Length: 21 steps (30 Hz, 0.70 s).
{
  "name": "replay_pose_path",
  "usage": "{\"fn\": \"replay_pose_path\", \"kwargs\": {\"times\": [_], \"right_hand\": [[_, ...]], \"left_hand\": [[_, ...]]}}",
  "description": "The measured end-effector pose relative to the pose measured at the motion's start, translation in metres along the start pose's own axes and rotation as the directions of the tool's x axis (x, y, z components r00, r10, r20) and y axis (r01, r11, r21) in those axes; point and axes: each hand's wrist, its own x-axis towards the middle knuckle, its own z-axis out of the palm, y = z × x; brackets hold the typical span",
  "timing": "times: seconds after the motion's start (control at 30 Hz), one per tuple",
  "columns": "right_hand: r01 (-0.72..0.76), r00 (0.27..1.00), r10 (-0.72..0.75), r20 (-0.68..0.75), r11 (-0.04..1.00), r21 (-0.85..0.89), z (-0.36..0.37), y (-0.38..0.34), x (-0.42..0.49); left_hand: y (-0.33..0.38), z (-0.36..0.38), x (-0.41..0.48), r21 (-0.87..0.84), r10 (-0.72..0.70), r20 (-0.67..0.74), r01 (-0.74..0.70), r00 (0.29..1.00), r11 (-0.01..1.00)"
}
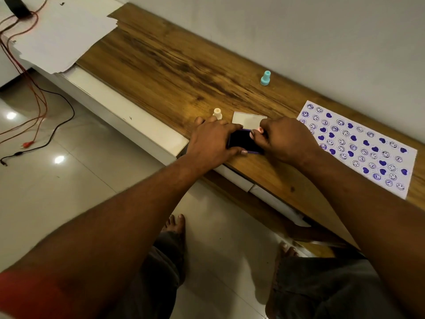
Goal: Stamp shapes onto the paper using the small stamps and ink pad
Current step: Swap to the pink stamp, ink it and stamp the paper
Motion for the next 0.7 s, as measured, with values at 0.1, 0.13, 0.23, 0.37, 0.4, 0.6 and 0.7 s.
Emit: {"fn": "replay_pose_path", "kwargs": {"times": [0.1, 0.13, 0.23, 0.37, 0.4, 0.6, 0.7], "right_hand": [[0.002, 1.000, -0.002, 0.007, 1.000, 0.002, -0.0006, -0.0009, -0.0008], [0.001, 1.000, -0.001, 0.005, 1.000, 0.006, -0.0009, -0.0005, -0.0010], [-0.007, 1.000, 0.007, 0.009, 1.000, 0.011, -0.0009, 0.0009, -0.0013], [-0.001, 1.000, 0.001, 0.001, 1.000, 0.021, 0.0010, 0.0026, -0.0022], [-0.001, 1.000, 0.001, -0.007, 1.000, 0.023, 0.0014, 0.0034, -0.0021], [0.003, 1.000, -0.003, -0.025, 1.000, 0.016, 0.0024, 0.0060, -0.0016], [0.026, 0.999, -0.025, -0.020, 1.000, 0.013, 0.0037, 0.0056, -0.0018]], "left_hand": [[-0.0004, -0.0008, -0.0009, -0.019, 0.007, 0.001, -0.007, 1.000, 1.000], [-0.0007, -0.0012, -0.0010, -0.027, 0.007, 0.004, -0.007, 1.000, 1.000], [-0.0022, -0.0029, -0.0006, -0.029, 0.006, 0.012, -0.006, 1.000, 1.000], [-0.0035, -0.0046, 0.0000, -0.020, 0.019, 0.025, -0.019, 1.000, 1.000], [-0.0032, -0.0050, 0.0004, -0.014, 0.028, 0.026, -0.027, 0.999, 1.000], [0.0022, -0.0035, 0.0020, 0.045, 0.062, 0.027, -0.063, 0.998, 0.997], [-0.0012, -0.0010, 0.0010, 0.034, 0.052, 0.047, -0.054, 0.998, 0.998]]}}
